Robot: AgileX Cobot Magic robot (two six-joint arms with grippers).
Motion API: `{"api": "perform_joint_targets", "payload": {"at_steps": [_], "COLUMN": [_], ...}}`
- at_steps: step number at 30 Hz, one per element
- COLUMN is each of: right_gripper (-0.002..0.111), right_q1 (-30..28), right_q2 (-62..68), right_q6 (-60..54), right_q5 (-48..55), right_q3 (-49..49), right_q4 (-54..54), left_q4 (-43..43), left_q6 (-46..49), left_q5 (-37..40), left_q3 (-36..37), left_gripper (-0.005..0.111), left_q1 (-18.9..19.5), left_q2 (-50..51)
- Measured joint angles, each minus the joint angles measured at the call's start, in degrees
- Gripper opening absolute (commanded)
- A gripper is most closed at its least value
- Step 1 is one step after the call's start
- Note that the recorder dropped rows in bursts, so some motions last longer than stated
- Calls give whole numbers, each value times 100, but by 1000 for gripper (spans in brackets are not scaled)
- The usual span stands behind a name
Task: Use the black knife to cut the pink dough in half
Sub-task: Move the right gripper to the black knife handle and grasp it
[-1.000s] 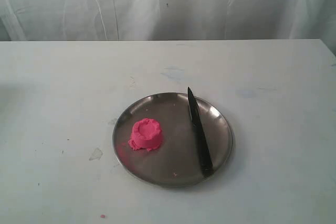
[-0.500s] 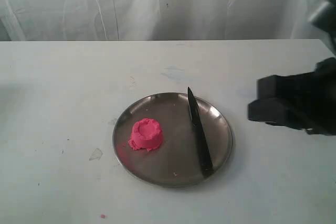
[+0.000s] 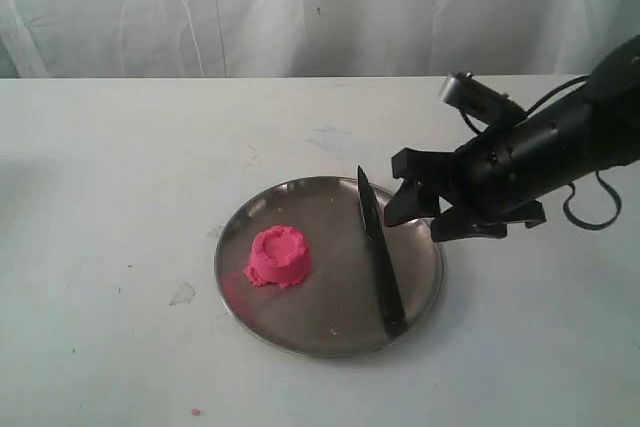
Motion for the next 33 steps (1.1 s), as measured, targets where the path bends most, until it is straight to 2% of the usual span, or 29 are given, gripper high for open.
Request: {"api": "perform_joint_targets", "payload": {"at_steps": [9,20,28,33], "right_gripper": [58,57,45,29], "right_q1": [95,528,758,866], "right_q2": [1241,1659,1805,1843], "right_q6": [-455,-158,46,177], "right_q5": [38,-304,-304,-360], "right_q3": [-636,-840,-1050,-1089], "right_q4": [-264,-1085,-1503,-1613], "left_q4": [0,0,0,0], "left_q6": [0,0,0,0], "left_q5": [0,0,0,0], "left_q3": [0,0,0,0], "left_gripper": [0,0,0,0], "left_q1": [0,0,0,0], "left_q2": [0,0,0,0]}}
